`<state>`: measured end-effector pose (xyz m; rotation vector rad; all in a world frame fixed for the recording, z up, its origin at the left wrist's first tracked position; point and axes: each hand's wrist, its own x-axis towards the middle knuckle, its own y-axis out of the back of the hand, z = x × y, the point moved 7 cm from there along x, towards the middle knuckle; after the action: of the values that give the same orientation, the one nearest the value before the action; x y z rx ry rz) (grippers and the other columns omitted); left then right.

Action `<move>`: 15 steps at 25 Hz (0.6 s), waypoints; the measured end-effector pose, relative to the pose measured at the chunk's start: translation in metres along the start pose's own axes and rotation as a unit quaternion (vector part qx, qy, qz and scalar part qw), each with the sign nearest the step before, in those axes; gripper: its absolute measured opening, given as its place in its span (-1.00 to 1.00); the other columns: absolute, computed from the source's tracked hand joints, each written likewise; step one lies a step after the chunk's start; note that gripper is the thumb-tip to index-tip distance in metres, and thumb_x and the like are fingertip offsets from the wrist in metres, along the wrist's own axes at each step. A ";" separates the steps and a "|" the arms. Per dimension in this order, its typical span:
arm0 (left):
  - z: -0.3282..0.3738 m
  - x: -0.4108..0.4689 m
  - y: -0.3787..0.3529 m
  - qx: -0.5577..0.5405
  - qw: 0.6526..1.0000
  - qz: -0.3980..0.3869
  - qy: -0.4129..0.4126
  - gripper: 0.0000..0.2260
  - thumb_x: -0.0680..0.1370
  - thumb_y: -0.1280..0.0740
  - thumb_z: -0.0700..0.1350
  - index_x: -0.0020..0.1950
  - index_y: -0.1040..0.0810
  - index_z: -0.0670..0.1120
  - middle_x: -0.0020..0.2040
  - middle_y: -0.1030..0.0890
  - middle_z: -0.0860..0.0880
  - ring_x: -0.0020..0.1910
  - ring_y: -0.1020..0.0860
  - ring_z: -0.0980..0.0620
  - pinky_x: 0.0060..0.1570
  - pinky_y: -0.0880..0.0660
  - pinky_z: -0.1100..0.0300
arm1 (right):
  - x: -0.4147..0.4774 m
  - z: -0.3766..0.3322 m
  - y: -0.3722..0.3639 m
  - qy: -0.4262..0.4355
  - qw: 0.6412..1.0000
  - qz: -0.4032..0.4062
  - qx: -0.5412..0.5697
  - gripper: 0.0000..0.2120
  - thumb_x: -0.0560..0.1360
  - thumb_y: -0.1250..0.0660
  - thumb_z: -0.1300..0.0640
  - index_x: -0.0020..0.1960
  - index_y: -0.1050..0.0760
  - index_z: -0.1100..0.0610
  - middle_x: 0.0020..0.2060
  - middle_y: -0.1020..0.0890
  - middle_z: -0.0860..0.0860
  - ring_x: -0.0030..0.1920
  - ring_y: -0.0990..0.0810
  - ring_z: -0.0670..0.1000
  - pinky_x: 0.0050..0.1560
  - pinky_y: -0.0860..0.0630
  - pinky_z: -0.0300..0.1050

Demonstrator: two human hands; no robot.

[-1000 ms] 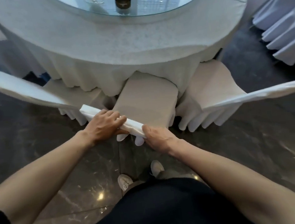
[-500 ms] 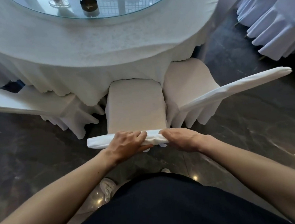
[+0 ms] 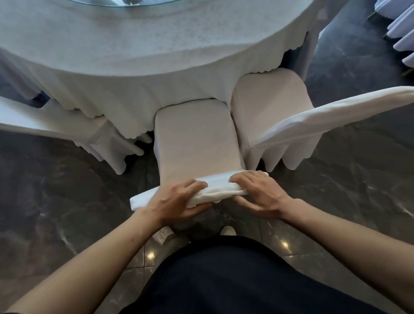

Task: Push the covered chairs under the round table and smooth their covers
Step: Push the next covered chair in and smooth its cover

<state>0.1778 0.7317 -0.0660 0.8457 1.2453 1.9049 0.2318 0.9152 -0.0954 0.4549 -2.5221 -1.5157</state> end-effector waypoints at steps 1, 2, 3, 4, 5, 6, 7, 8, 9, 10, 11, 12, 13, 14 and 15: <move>-0.007 -0.008 0.000 -0.004 1.000 -0.006 0.010 -0.58 0.50 -0.21 0.28 0.13 -0.50 -0.01 -0.05 -0.63 0.04 -0.24 -0.58 -0.03 -0.38 -0.32 0.23 | 0.002 -0.004 -0.001 -0.009 0.999 0.030 0.009 -0.65 0.54 -0.17 -0.12 0.15 -0.48 0.10 0.05 -0.62 0.02 0.05 -0.57 0.06 0.08 -0.44 -0.02; -0.013 -0.015 -0.001 -0.004 1.000 -0.007 0.021 -0.58 0.50 -0.19 0.28 0.12 -0.49 -0.03 -0.07 -0.64 0.02 -0.25 -0.59 -0.06 -0.40 -0.37 0.20 | 0.006 -0.006 0.000 -0.021 0.998 0.064 0.013 -0.67 0.55 -0.14 -0.11 0.08 -0.51 0.10 -0.03 -0.63 0.00 -0.03 -0.59 0.06 -0.01 -0.47 -0.02; -0.018 -0.020 -0.002 0.001 1.000 -0.004 0.028 -0.57 0.51 -0.17 0.27 0.09 -0.48 -0.05 -0.10 -0.65 -0.01 -0.26 -0.60 -0.08 -0.42 -0.43 0.15 | 0.011 -0.007 0.002 -0.040 0.994 0.099 0.009 -0.68 0.57 -0.11 -0.08 -0.02 -0.53 0.10 -0.13 -0.64 0.00 -0.13 -0.59 0.07 -0.12 -0.48 -0.03; -0.021 -0.023 -0.003 0.006 1.000 -0.003 0.030 -0.58 0.52 -0.16 0.27 0.08 -0.47 -0.06 -0.11 -0.66 -0.03 -0.25 -0.62 -0.10 -0.42 -0.49 0.11 | 0.015 -0.006 0.004 -0.062 0.989 0.133 -0.007 -0.67 0.57 -0.08 -0.05 -0.11 -0.54 0.10 -0.23 -0.63 0.00 -0.23 -0.59 0.07 -0.24 -0.45 -0.06; -0.022 -0.024 -0.006 0.006 1.000 -0.008 0.029 -0.59 0.53 -0.14 0.27 0.08 -0.44 -0.06 -0.11 -0.67 -0.05 -0.24 -0.63 -0.12 -0.41 -0.53 0.07 | 0.018 -0.004 0.005 -0.083 0.983 0.161 -0.027 -0.65 0.56 -0.06 -0.02 -0.20 -0.52 0.10 -0.32 -0.61 0.00 -0.32 -0.56 0.07 -0.34 -0.42 -0.07; -0.023 -0.023 -0.008 0.004 1.000 -0.012 0.027 -0.59 0.55 -0.10 0.28 0.09 -0.41 -0.05 -0.10 -0.67 -0.06 -0.23 -0.63 -0.12 -0.40 -0.55 0.03 | 0.021 -0.003 0.005 -0.097 0.977 0.184 -0.043 -0.65 0.54 -0.05 0.01 -0.27 -0.51 0.10 -0.38 -0.58 0.00 -0.38 -0.53 0.07 -0.40 -0.40 -0.08; -0.023 -0.022 -0.009 0.000 1.000 -0.011 0.023 -0.58 0.57 -0.06 0.29 0.09 -0.39 -0.04 -0.09 -0.67 -0.07 -0.23 -0.64 -0.12 -0.39 -0.56 0.02 | 0.024 -0.001 0.005 -0.102 0.972 0.203 -0.056 -0.65 0.53 -0.05 0.02 -0.31 -0.49 0.11 -0.43 -0.56 0.01 -0.43 -0.51 0.07 -0.44 -0.38 -0.08; -0.025 -0.021 -0.008 -0.006 1.000 -0.008 0.020 -0.57 0.58 -0.03 0.30 0.10 -0.38 -0.04 -0.09 -0.67 -0.07 -0.22 -0.64 -0.12 -0.39 -0.57 0.01 | 0.028 0.000 0.005 -0.105 0.969 0.217 -0.061 -0.65 0.51 -0.06 0.04 -0.33 -0.48 0.10 -0.45 -0.54 0.01 -0.45 -0.48 0.07 -0.45 -0.35 -0.09; -0.030 -0.019 -0.004 -0.013 1.000 -0.005 0.022 -0.56 0.58 -0.01 0.30 0.10 -0.38 -0.04 -0.08 -0.67 -0.08 -0.22 -0.64 -0.12 -0.39 -0.58 0.00 | 0.034 0.001 0.005 -0.107 0.967 0.223 -0.062 -0.66 0.50 -0.06 0.04 -0.34 -0.47 0.10 -0.47 -0.52 0.00 -0.47 -0.46 0.06 -0.45 -0.31 -0.10; -0.038 -0.016 0.000 -0.019 0.999 -0.002 0.028 -0.55 0.58 0.00 0.31 0.10 -0.39 -0.04 -0.08 -0.67 -0.10 -0.21 -0.65 -0.11 -0.38 -0.58 0.00 | 0.042 0.002 0.006 -0.110 0.967 0.224 -0.061 -0.67 0.50 -0.07 0.04 -0.35 -0.45 0.09 -0.48 -0.51 0.00 -0.48 -0.44 0.06 -0.45 -0.27 -0.10; -0.047 -0.014 0.005 -0.019 0.999 0.004 0.035 -0.53 0.58 0.00 0.31 0.11 -0.39 -0.05 -0.08 -0.68 -0.11 -0.21 -0.65 -0.11 -0.37 -0.59 0.00 | 0.052 0.003 0.006 -0.110 0.967 0.222 -0.059 -0.68 0.49 -0.07 0.04 -0.36 -0.44 0.09 -0.49 -0.50 0.00 -0.49 -0.42 0.05 -0.46 -0.24 -0.11; -0.057 -0.010 0.011 -0.012 0.999 0.014 0.043 -0.50 0.57 0.01 0.33 0.10 -0.41 -0.06 -0.08 -0.68 -0.11 -0.22 -0.66 -0.11 -0.37 -0.59 0.02 | 0.065 0.004 0.007 -0.108 0.968 0.219 -0.055 -0.68 0.49 -0.07 0.03 -0.36 -0.43 0.09 -0.50 -0.49 0.00 -0.50 -0.41 0.05 -0.46 -0.21 -0.13; -0.069 -0.006 0.017 -0.002 0.998 0.022 0.054 -0.47 0.56 0.01 0.34 0.10 -0.44 -0.07 -0.08 -0.68 -0.11 -0.23 -0.65 -0.11 -0.37 -0.58 0.04 | 0.081 0.005 0.008 -0.106 0.969 0.215 -0.051 -0.68 0.49 -0.07 0.03 -0.37 -0.43 0.09 -0.51 -0.48 0.00 -0.52 -0.40 0.06 -0.47 -0.19 -0.15; -0.082 -0.001 0.023 0.001 0.997 0.025 0.068 -0.43 0.54 0.01 0.36 0.09 -0.48 -0.09 -0.09 -0.68 -0.11 -0.24 -0.64 -0.12 -0.37 -0.57 0.04 | 0.099 0.007 0.009 -0.107 0.971 0.207 -0.049 -0.67 0.49 -0.06 0.02 -0.36 -0.43 0.09 -0.51 -0.49 0.01 -0.53 -0.41 0.06 -0.47 -0.16 -0.18; -0.096 0.005 0.027 -0.003 0.996 0.018 0.083 -0.39 0.53 0.01 0.38 0.08 -0.51 -0.12 -0.10 -0.67 -0.10 -0.26 -0.63 -0.14 -0.37 -0.56 0.02 | 0.116 0.009 0.010 -0.106 0.973 0.197 -0.049 -0.67 0.49 -0.05 0.00 -0.35 -0.43 0.10 -0.51 -0.49 0.01 -0.53 -0.41 0.06 -0.46 -0.13 -0.21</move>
<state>0.0915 0.6822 -0.0716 0.7238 1.3303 2.0411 0.1181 0.8872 -0.0925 -0.2258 -2.4748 -1.5834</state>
